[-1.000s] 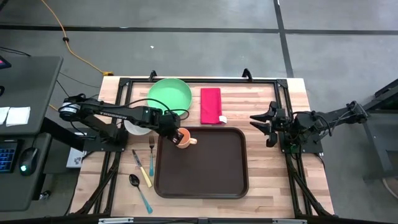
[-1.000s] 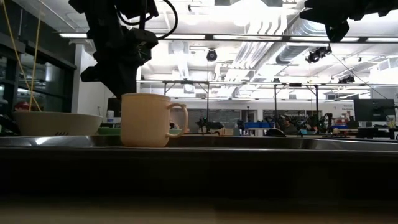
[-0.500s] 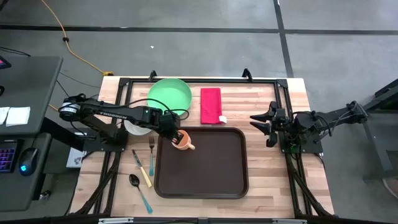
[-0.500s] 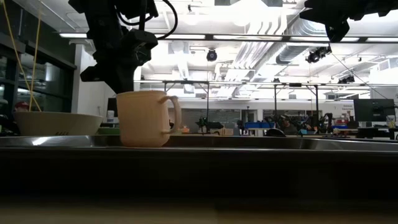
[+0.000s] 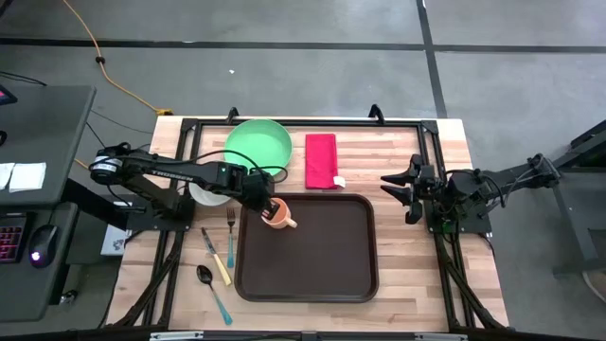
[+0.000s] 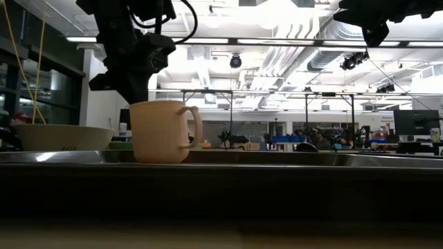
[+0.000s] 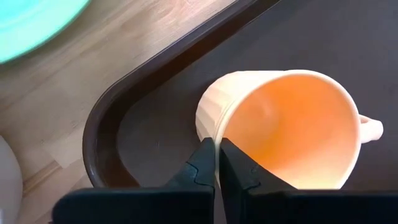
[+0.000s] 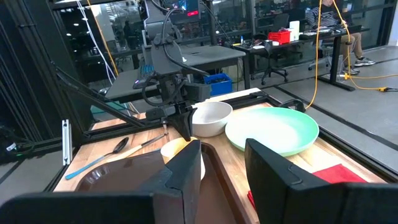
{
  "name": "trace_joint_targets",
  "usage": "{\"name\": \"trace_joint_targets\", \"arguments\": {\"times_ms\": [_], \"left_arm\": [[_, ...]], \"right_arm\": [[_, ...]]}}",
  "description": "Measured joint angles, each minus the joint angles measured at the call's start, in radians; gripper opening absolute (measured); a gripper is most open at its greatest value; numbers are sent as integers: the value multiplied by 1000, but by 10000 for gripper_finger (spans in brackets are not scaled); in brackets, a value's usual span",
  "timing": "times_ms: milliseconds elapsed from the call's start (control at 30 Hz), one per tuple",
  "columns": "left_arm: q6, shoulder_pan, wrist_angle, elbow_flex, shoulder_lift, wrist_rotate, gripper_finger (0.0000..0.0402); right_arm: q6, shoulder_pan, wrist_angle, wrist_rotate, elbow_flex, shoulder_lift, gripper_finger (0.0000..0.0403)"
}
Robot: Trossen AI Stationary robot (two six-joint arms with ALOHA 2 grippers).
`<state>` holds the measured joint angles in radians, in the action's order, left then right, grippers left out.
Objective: Set up tray
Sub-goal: Put the orange mug on the black serving tray
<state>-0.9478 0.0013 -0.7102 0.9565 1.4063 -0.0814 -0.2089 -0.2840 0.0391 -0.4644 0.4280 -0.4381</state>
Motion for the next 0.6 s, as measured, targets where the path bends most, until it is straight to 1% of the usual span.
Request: {"name": "trace_joint_targets", "arguments": {"times_ms": [133,367,500,600], "left_arm": [[0,18,-44,5,-8,25,37],[50,52,-230,107,-8,17,37],[60,58,-254,126,-8,5,37],[60,58,-276,126,-8,19,37]], "right_arm": [[0,0,0,0,0,0,103],[0,0,0,0,0,0,103],[0,0,0,0,0,0,103],[0,0,0,0,0,0,103]]}}
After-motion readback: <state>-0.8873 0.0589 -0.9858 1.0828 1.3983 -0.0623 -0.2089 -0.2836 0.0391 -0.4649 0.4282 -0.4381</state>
